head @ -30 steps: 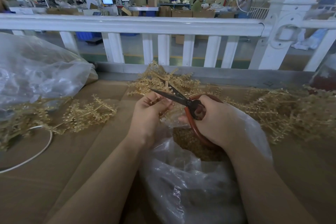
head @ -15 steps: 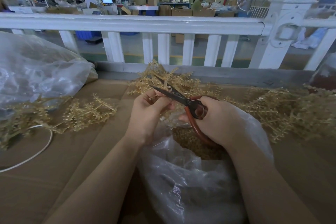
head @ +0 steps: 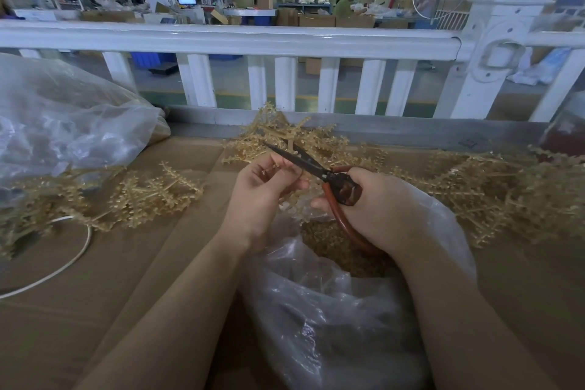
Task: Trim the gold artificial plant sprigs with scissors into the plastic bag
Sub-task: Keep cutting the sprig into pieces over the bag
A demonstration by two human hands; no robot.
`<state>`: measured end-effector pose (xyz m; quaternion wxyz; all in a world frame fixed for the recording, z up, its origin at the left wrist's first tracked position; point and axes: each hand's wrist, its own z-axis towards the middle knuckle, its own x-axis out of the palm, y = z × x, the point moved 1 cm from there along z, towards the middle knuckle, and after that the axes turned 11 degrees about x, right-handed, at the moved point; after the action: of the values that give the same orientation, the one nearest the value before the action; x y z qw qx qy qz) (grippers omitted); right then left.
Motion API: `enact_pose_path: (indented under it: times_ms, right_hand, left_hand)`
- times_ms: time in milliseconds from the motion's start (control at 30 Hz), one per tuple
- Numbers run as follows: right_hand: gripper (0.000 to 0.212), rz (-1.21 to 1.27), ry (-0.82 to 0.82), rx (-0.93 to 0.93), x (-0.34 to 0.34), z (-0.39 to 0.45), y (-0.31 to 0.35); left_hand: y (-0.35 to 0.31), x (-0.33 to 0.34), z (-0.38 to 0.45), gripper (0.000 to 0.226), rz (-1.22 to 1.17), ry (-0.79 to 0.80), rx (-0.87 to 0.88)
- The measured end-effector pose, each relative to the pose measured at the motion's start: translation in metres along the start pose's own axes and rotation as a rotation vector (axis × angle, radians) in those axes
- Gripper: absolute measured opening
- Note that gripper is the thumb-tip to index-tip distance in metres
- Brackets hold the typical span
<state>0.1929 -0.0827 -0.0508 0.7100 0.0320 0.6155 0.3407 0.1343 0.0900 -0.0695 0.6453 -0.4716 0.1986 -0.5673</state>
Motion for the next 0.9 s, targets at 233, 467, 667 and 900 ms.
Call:
enact_pose_path:
  times_ms: [233,467,667,900]
  right_hand:
    - [0.069,0.005,-0.011,-0.008,0.003,0.006,-0.007]
    - [0.076,0.021,0.014,-0.011,0.004,0.007,-0.007]
    - [0.076,0.021,-0.025,-0.012,0.008,0.008,-0.009]
    - [0.075,0.0,0.006,0.008,0.009,0.008,-0.009]
  left_hand:
    - [-0.003,-0.004,0.001,0.011,0.126,0.021,0.117]
    - [-0.001,-0.005,0.003,0.028,0.179,-0.002,0.069]
    - [-0.002,-0.002,0.003,0.023,0.15,-0.006,0.052]
    - [0.002,-0.003,0.002,0.016,0.148,-0.006,0.033]
